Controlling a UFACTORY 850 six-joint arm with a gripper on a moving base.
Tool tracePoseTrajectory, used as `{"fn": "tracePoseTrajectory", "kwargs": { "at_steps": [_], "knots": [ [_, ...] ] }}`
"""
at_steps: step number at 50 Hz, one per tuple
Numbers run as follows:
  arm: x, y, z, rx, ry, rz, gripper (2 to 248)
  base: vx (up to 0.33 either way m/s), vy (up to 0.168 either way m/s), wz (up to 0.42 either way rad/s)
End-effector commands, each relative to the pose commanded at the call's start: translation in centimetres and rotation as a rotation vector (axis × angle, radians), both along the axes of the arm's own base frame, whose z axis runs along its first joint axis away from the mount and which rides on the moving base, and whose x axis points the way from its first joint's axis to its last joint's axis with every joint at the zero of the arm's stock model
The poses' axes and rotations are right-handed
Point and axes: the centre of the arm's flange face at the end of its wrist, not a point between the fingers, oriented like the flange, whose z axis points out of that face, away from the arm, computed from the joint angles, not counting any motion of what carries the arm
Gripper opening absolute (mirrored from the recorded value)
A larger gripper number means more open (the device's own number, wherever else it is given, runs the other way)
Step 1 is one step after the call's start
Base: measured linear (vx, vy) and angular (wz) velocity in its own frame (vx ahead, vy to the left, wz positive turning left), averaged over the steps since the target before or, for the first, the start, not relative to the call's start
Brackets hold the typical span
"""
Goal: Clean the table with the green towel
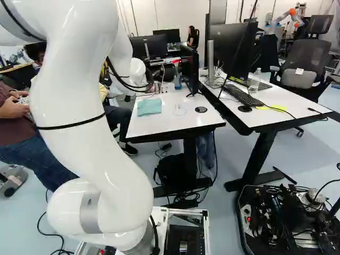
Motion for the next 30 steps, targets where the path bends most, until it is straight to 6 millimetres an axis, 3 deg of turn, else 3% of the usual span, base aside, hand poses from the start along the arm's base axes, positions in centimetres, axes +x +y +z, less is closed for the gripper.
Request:
{"fn": "tracePoseTrajectory", "kwargs": {
  "at_steps": [10, 30],
  "knots": [
    [-0.9, 0.1, -0.2, -0.058, 0.023, -0.041, 247, 0.0, 0.0, 0.0],
    [-2.4, -1.6, -2.9, -0.117, 0.146, -0.245, 247, 0.0, 0.0, 0.0]
  ]
}}
